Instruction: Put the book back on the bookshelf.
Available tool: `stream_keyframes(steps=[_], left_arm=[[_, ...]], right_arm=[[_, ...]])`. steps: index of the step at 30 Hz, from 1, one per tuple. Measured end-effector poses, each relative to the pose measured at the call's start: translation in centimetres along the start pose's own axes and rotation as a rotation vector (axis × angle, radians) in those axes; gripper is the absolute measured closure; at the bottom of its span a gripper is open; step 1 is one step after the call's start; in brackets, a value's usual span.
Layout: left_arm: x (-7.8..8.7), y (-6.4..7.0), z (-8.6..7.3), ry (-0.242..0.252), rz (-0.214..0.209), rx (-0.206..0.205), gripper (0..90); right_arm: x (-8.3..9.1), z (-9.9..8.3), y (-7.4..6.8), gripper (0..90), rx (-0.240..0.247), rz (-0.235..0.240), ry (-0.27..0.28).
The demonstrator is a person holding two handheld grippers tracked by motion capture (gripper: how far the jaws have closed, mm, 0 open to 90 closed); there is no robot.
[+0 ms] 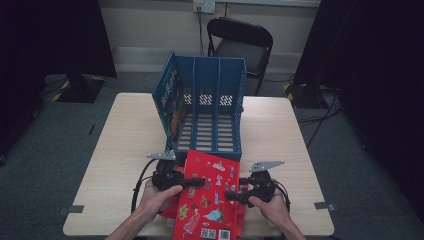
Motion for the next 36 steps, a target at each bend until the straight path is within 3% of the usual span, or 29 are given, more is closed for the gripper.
stream_keyframes(steps=[19,31,36], left_arm=[[1.2,0.7,0.7,0.036,0.017,-0.028,78.1],[2.3,0.8,1.1,0.076,-0.001,-0.031,80.4],[2.9,1.4,1.8,0.09,0.017,-0.06,80.7]], right_arm=[[1.4,1.3,0.0,30.5,0.01,-0.019,0.078],[2.3,2.8,-0.4,38.2,0.023,-0.029,0.14],[2.9,3.3,-0.6,39.3,0.034,-0.035,0.158]])
Point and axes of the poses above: each handheld gripper's, and its own axes: x roughly backward along the jaws, z roughly out of its top, y roughly to its right, the point moved 3 cm from there along -x, roughly forward along the jaws, and after that the axes turned 15 degrees about -y, right-handed, at the moved point
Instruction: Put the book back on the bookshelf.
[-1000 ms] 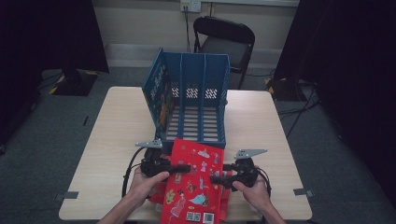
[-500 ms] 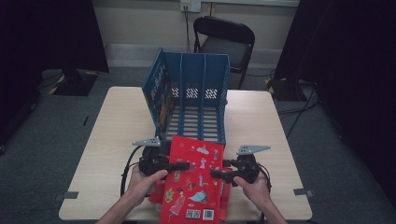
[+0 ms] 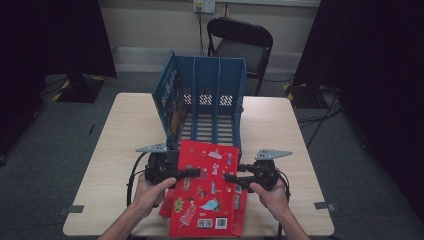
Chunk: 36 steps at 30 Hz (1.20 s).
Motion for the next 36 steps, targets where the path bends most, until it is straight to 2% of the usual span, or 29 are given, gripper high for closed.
stream_keyframes(steps=[3,4,8,10,12,17,19,21,24,27,29,31,33,34,35,36], left_arm=[[0.1,0.1,0.3,0.007,0.002,-0.004,81.0],[0.2,0.1,0.6,0.005,0.01,-0.024,81.0],[0.3,0.4,1.4,0.016,0.019,-0.047,80.8],[0.2,0.6,1.8,0.01,0.032,-0.072,80.9],[0.0,0.7,2.2,0.017,0.035,-0.079,81.6],[-0.2,1.0,3.0,0.024,0.037,-0.11,82.6],[-0.3,1.1,3.3,0.03,0.046,-0.123,82.5],[-0.3,1.2,3.3,0.038,0.047,-0.134,82.2],[-0.3,1.1,2.8,0.025,0.059,-0.138,79.6],[-0.1,1.0,1.9,0.02,0.033,-0.134,79.4],[-0.2,1.1,1.4,0.004,0.021,-0.141,79.0],[-0.4,1.3,0.9,-0.007,0.031,-0.152,78.7],[-0.5,1.0,0.4,-0.035,0.046,-0.14,78.2],[-0.5,0.6,0.1,-0.036,0.048,-0.117,77.8],[-0.4,0.4,0.0,-0.03,0.032,-0.104,77.9],[-0.3,0.3,0.1,-0.024,0.027,-0.106,78.2]], right_arm=[[0.3,0.4,0.0,40.1,0.006,-0.005,0.012],[0.4,0.6,0.0,40.2,0.009,-0.01,0.015],[1.2,1.3,0.1,40.6,0.026,-0.027,0.03],[1.4,1.5,0.2,41.2,0.024,-0.031,0.044],[1.7,1.7,0.3,42.2,0.028,-0.055,0.05],[2.8,2.2,0.4,45.9,0.035,-0.082,0.096],[3.1,2.3,0.4,47.0,0.043,-0.091,0.097],[3.7,2.5,0.4,50.8,0.056,-0.094,0.118],[4.3,2.7,-0.1,52.9,0.079,-0.073,0.135],[4.3,2.6,-0.6,54.9,0.104,-0.033,0.134],[3.7,2.4,-0.9,55.4,0.117,-0.01,0.1],[2.6,2.0,-1.2,54.8,0.134,0.006,0.042],[1.1,1.4,-1.3,50.9,0.124,0.032,-0.011],[0.7,1.3,-1.2,51.1,0.114,0.028,-0.017],[0.3,1.0,-0.9,52.8,0.094,0.038,-0.014],[0.3,1.0,-0.7,54.7,0.082,0.06,0.004]])
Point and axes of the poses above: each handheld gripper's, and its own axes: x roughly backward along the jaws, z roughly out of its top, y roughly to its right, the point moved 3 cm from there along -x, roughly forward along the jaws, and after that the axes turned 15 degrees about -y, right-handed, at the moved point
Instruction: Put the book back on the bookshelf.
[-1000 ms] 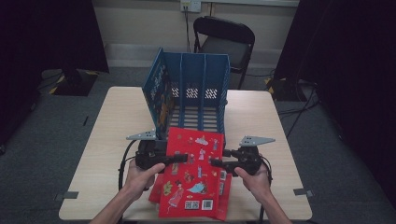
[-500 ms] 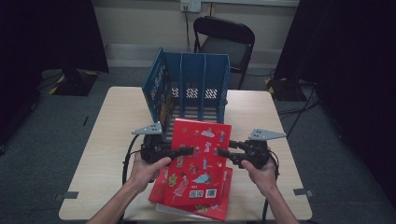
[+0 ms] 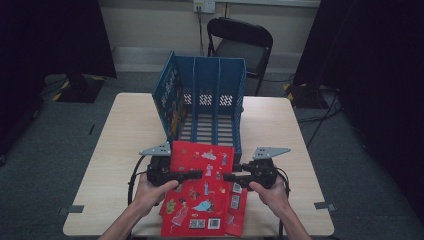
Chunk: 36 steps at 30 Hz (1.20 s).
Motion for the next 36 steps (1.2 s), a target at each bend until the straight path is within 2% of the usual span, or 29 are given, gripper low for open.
stream_keyframes(steps=[3,7,9,16,20,23,26,29,32,34,36], left_arm=[[0.4,0.4,0.7,0.006,-0.004,-0.025,79.6],[0.7,1.0,2.2,0.001,0.021,-0.069,80.2],[0.5,1.3,2.8,-0.005,0.035,-0.091,81.8],[-0.6,1.7,5.0,0.025,0.052,-0.145,85.1],[-1.2,1.8,5.4,0.041,0.058,-0.172,83.6],[-1.1,1.9,5.0,0.05,0.063,-0.183,80.3],[-0.7,1.7,4.3,0.063,0.052,-0.185,78.2],[-0.5,1.7,3.6,0.078,0.022,-0.197,77.7],[-0.4,1.9,3.2,0.077,0.021,-0.207,77.1],[-0.4,1.8,3.0,0.073,0.036,-0.209,77.4],[-0.3,1.9,2.9,0.076,0.036,-0.211,75.8]], right_arm=[[0.5,0.7,-0.2,55.2,0.017,-0.013,0.014],[1.4,1.7,-0.3,55.3,0.026,-0.035,0.041],[1.9,2.1,-0.2,56.8,0.029,-0.05,0.064],[4.6,3.0,0.0,59.4,0.039,-0.118,0.15],[6.2,2.9,0.0,60.2,0.048,-0.128,0.185],[6.4,2.5,-0.2,60.3,0.061,-0.113,0.203],[6.5,2.4,-0.6,60.7,0.089,-0.066,0.203],[5.9,2.3,-1.2,61.3,0.121,-0.013,0.166],[5.6,2.3,-1.5,62.6,0.144,-0.003,0.152],[5.3,2.3,-1.6,62.2,0.15,-0.003,0.133],[5.0,2.3,-1.7,66.2,0.157,-0.009,0.123]])
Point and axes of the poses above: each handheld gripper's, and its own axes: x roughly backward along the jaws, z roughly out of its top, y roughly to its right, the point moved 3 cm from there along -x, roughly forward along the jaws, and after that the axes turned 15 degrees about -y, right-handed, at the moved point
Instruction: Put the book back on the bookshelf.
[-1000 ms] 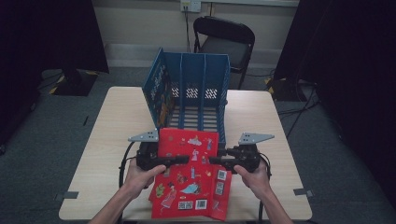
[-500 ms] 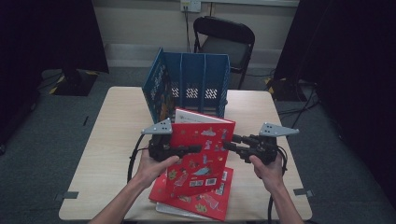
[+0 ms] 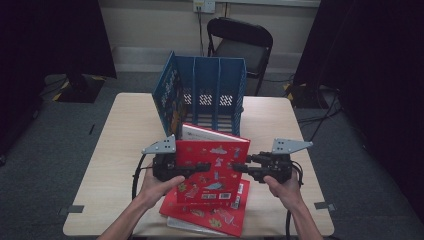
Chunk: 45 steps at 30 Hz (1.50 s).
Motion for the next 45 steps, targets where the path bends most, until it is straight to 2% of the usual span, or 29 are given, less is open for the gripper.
stream_keyframes(steps=[4,6,9,11,13,14,15,17,22,24,26,28,31,35,38,40,43,45], left_arm=[[0.3,-0.1,0.0,-0.031,0.046,0.015,72.5],[0.9,-0.2,-0.3,-0.022,0.078,0.034,66.1],[2.1,-0.5,-0.8,-0.023,0.144,0.048,59.9],[2.9,-0.8,-1.2,-0.027,0.166,0.059,60.7],[3.2,-0.9,-1.6,-0.029,0.176,0.077,57.2],[3.5,-1.1,-1.8,-0.037,0.199,0.079,54.2],[3.5,-1.1,-2.0,-0.032,0.202,0.092,51.0],[3.8,-1.4,-2.5,-0.045,0.231,0.104,49.2],[4.2,-2.0,-3.2,-0.055,0.294,0.14,38.1],[4.0,-2.3,-3.3,-0.065,0.316,0.156,32.5],[3.5,-2.4,-3.3,-0.09,0.332,0.154,29.6],[2.9,-2.6,-3.5,-0.121,0.335,0.158,26.0],[2.2,-2.8,-3.6,-0.138,0.324,0.167,24.9],[1.6,-2.7,-3.7,-0.159,0.324,0.166,24.6],[1.2,-2.5,-4.0,-0.189,0.294,0.146,24.7],[0.9,-2.3,-4.1,-0.207,0.274,0.121,29.3],[0.6,-1.9,-4.2,-0.228,0.302,0.086,32.8],[0.6,-2.0,-4.2,-0.229,0.301,0.08,33.6]], right_arm=[[-0.1,-0.1,0.0,67.8,0.009,-0.04,0.005],[0.0,-0.1,0.0,68.8,0.016,-0.054,0.008],[0.1,-0.1,0.0,71.3,0.022,-0.058,0.011],[0.1,-0.1,0.0,72.2,0.021,-0.064,0.013],[0.1,0.0,-0.1,72.8,0.02,-0.061,0.017],[0.1,0.0,-0.1,73.6,0.021,-0.061,0.018],[0.1,0.0,-0.2,74.2,0.021,-0.061,0.018],[0.1,0.0,-0.3,75.3,0.02,-0.06,0.018],[0.2,-0.3,-0.3,77.5,0.011,-0.057,0.016],[0.2,-0.4,-0.3,77.5,0.009,-0.057,0.018],[0.2,-0.5,-0.5,77.7,0.012,-0.05,0.015],[0.2,-0.6,-0.8,77.5,0.017,-0.052,0.013],[0.2,-0.6,-1.2,77.5,0.032,-0.05,0.007],[-0.1,-0.4,-2.2,77.5,0.06,-0.021,-0.002],[-0.4,-0.5,-2.7,77.2,0.064,-0.018,-0.003],[-0.7,-0.7,-2.8,75.9,0.064,-0.007,-0.01],[-1.4,-0.8,-3.1,72.1,0.063,-0.018,-0.023],[-1.6,-0.8,-3.1,71.3,0.058,-0.028,-0.024]])
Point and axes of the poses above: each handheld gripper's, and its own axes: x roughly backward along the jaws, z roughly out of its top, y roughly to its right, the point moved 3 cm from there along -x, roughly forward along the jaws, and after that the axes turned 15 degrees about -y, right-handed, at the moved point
